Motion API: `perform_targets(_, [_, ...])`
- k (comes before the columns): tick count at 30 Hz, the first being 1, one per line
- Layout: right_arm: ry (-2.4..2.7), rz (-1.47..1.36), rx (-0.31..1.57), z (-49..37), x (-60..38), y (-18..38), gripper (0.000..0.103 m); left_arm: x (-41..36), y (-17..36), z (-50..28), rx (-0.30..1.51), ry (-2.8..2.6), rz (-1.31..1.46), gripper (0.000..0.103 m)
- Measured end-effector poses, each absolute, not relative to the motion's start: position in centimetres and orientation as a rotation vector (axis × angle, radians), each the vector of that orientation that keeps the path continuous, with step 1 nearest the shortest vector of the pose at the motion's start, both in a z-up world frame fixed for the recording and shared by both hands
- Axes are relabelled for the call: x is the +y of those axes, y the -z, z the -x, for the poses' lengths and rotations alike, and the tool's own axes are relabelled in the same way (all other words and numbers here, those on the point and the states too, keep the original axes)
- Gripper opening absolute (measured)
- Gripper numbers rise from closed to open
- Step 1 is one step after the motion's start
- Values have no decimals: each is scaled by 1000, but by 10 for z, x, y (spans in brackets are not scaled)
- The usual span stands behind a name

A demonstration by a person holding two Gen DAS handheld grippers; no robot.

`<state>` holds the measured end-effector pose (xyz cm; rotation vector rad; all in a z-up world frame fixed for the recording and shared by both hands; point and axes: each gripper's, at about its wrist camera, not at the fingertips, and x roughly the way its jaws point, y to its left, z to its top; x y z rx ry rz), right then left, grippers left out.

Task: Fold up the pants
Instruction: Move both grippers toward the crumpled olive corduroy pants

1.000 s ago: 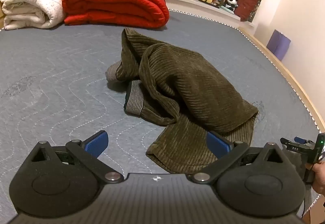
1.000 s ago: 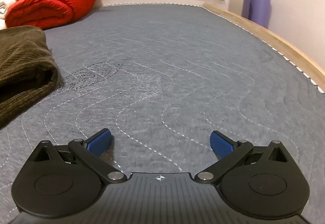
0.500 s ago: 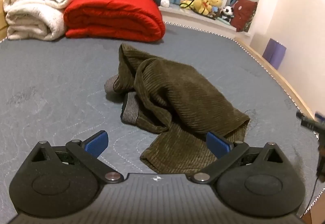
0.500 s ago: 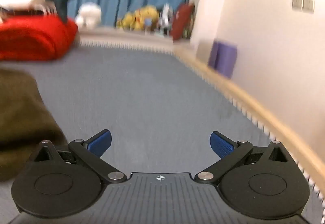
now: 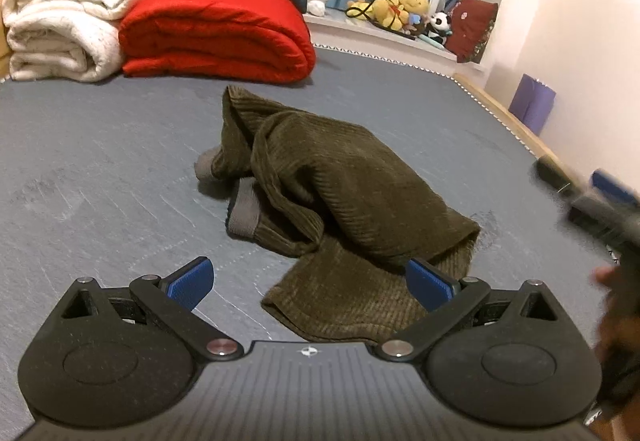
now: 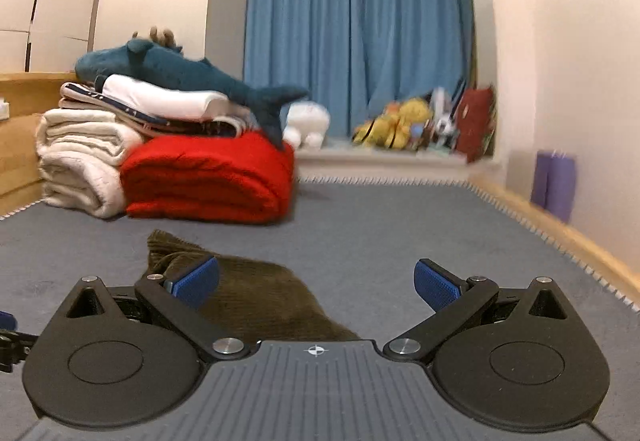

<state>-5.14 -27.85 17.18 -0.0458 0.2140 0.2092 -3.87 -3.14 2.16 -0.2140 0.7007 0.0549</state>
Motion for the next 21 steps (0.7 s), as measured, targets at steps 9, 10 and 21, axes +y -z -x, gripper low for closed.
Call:
perform_targets(9, [-129,90,301,33,-235,-126,103,-4,-11,28,678,-77,282,93])
perform_targets(10, [-116,64,295,34,-239,-123,103,-1,-10,25,674,-81,285,83])
perform_targets(21, [-141,32,416,14,-249,-109,102,-3,37,-32,795,-36,303,44])
